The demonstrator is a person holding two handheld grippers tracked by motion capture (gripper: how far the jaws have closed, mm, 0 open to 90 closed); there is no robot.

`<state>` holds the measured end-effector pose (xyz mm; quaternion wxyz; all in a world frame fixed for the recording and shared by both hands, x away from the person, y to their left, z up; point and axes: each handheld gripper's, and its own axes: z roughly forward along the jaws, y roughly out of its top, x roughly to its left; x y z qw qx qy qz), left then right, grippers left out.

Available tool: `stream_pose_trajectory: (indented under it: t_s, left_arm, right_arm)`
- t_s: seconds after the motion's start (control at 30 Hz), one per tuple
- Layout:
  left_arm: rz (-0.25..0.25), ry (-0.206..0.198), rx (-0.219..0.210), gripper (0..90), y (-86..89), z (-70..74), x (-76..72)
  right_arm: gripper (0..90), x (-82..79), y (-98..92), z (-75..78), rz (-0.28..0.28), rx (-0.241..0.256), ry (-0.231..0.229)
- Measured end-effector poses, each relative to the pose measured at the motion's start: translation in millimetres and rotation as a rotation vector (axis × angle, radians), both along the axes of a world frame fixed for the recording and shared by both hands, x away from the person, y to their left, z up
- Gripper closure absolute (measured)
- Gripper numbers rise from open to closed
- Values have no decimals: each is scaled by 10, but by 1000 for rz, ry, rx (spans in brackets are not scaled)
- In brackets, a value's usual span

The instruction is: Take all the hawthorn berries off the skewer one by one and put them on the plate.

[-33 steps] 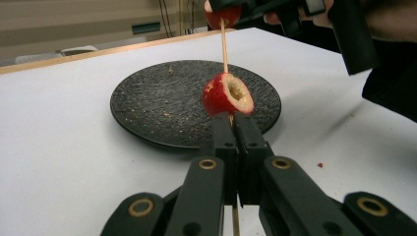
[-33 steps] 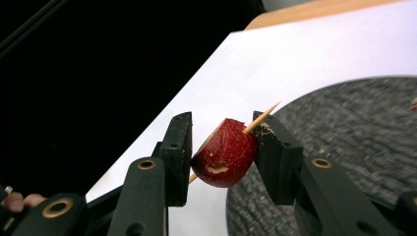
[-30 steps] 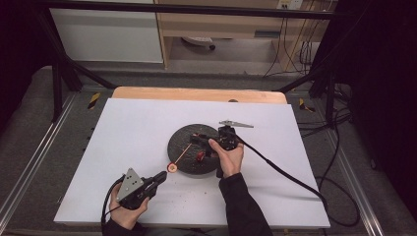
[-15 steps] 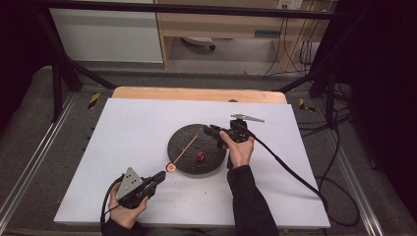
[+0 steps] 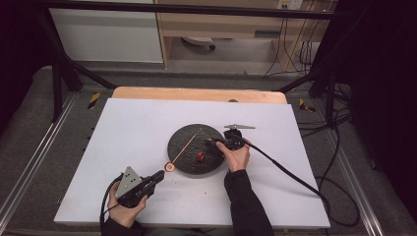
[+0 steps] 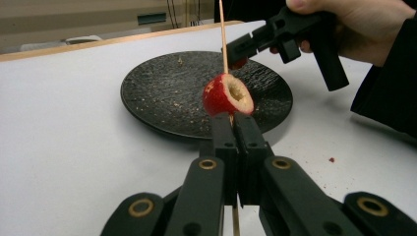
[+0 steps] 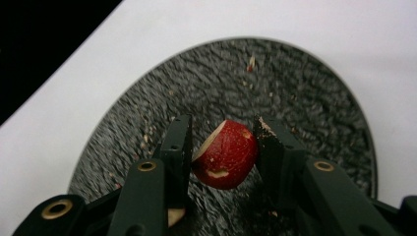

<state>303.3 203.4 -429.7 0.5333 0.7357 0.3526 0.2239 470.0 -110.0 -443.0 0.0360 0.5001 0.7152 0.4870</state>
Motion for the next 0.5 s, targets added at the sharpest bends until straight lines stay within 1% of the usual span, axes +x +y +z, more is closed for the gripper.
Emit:
stream_pose_trajectory:
  t_s: [0.2,0.27,0.33,0.4,0.5]
  left_arm:
    - [1,6,4,885,1,-6,5]
    - [0,7,4,885,-1,-8,5]
    - [0,7,6,885,-3,-9,7]
    - [0,9,6,885,-3,-10,6]
    - [2,11,6,885,0,-9,9]
  right_arm:
    - [598,-5,41,-104,14,-29,17]
    - [577,-13,48,-116,19,-35,19]
    - [543,-22,48,-105,18,-33,15]
    - [501,-31,37,-71,15,-36,3]
    - [436,-63,11,20,16,-21,-32]
